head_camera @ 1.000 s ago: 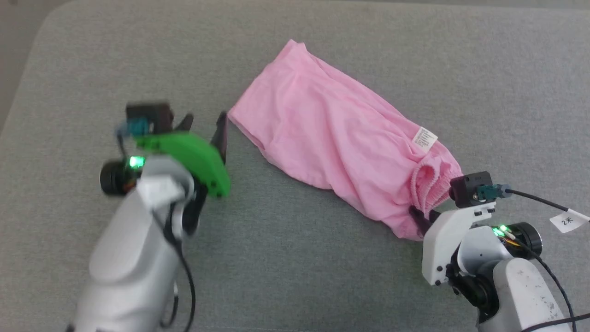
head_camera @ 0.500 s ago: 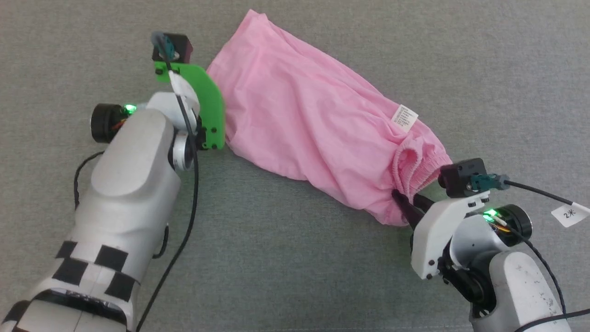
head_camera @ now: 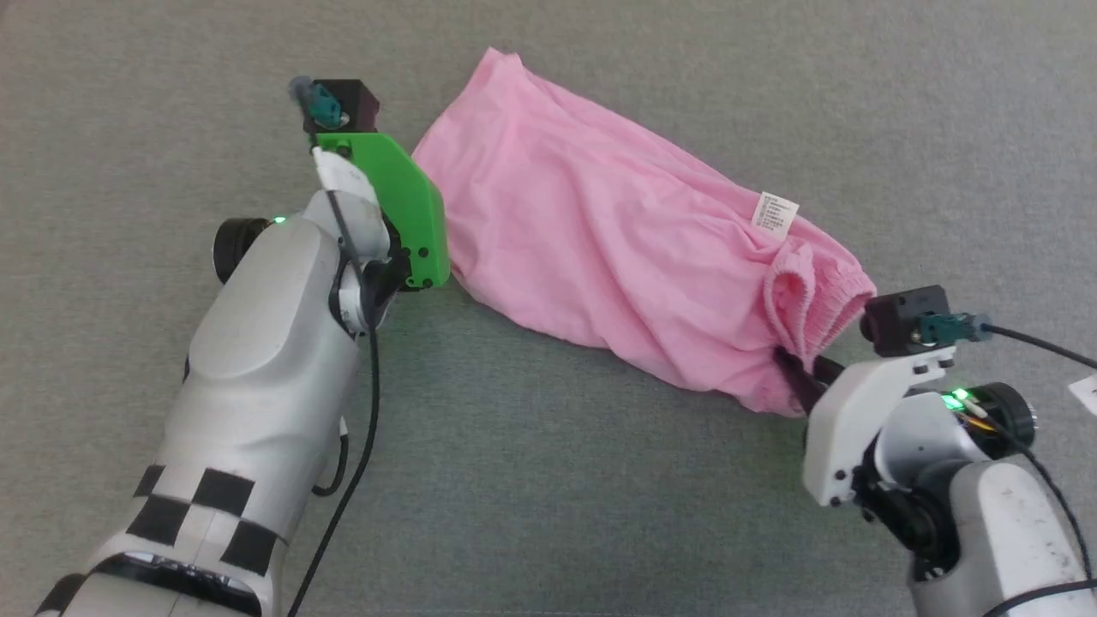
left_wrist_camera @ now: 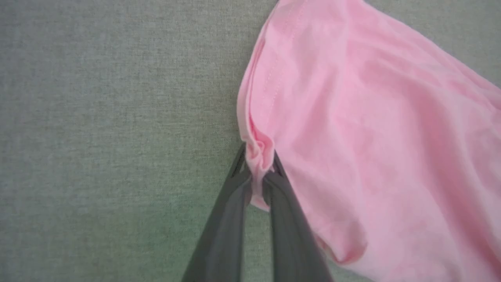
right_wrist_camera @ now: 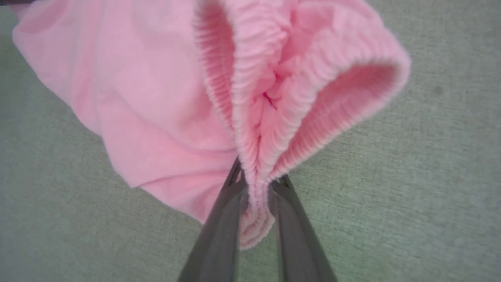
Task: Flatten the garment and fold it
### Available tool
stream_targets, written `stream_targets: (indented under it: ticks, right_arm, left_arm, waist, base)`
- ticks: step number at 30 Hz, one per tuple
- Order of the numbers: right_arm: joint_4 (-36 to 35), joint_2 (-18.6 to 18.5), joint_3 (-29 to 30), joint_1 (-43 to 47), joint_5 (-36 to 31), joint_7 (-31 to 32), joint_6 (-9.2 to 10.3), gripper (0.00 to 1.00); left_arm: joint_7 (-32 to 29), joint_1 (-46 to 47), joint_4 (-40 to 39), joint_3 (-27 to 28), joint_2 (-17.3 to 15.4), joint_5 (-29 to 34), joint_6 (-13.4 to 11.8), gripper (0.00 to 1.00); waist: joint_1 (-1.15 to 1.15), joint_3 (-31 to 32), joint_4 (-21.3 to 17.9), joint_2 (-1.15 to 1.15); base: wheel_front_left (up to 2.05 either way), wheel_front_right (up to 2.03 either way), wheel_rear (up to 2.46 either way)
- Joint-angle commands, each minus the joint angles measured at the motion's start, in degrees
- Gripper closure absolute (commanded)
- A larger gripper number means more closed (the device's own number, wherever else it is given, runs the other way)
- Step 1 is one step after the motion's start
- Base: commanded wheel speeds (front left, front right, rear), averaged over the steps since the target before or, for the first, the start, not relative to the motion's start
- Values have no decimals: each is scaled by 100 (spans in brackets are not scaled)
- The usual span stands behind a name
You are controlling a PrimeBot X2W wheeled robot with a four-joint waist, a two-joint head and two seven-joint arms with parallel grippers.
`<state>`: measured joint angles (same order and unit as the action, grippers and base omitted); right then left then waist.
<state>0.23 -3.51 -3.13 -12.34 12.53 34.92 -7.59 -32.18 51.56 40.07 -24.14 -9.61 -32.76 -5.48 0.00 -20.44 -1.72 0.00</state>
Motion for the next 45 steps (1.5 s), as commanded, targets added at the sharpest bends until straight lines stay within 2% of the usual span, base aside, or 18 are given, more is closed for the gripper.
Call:
stream_targets:
  ticks: [1,6,11,15,20,24,28,29,30,31,40,42,45]
  right_arm:
    - [-13,-79,60,-82,34,86,10,100]
    - [103,-542,176,-111,326,472,10,100]
    - [280,-966,135,-91,757,861,10,100]
    - [433,-1212,72,-73,1208,1116,10,100]
    - [664,-1564,-159,-53,1524,1391,10,100]
    - [903,-1604,-242,-32,1576,1360,10,100]
    - [1096,-1565,-195,-17,1372,1234,10,100]
    - [1115,-1529,-182,-23,1352,1165,10,64]
    - [1150,-1499,-185,-24,1320,1112,10,0]
    - [1188,-1480,-186,-17,1282,1083,10,0]
    - [1020,-1421,-18,120,1356,828,10,0]
    - [871,-1400,81,175,1324,692,10,0]
    - [719,-1281,277,255,1132,439,10,0]
  left_arm:
    - [38,-137,-63,47,-31,-109,71,100]
    - [236,-601,-464,229,-52,-393,176,100]
    - [401,-1341,-990,393,-132,-601,89,100]
    - [538,-2065,-1511,542,-148,-779,-71,100]
    - [767,-3218,-2285,734,-107,-974,-419,100]
    - [803,-3928,-2610,732,-2,-1082,-626,100]
    - [853,-4152,-2667,743,47,-1101,-747,100]
    - [879,-4173,-2676,751,47,-1096,-761,79]
    - [900,-4187,-2689,757,36,-1081,-780,6]
    - [945,-4190,-2711,775,15,-1056,-801,0]
    - [1134,-4196,-3210,1010,-251,-981,-903,0]
    - [1412,-4167,-3417,1101,-363,-861,-859,0]
    - [2260,-4154,-3747,1344,-425,-646,-745,0]
  waist:
    - [0,239,187,0]
    - [0,563,390,0]
    - [0,790,532,0]
    - [0,900,621,0]
    - [0,999,668,0]
    - [0,1068,701,0]
    - [0,1124,710,0]
    - [0,1132,707,0]
    - [0,1153,702,0]
    - [0,1182,695,0]
    - [0,1488,612,0]
    - [0,1541,587,0]
    - [0,1569,543,0]
  base:
    - [0,0,0]
    - [0,0,0]
    - [0,0,0]
    - [0,0,0]
    - [0,0,0]
    - [0,0,0]
    - [0,0,0]
    - [0,0,0]
    - [0,0,0]
    - [0,0,0]
    - [0,0,0]
    - [0,0,0]
    - [0,0,0]
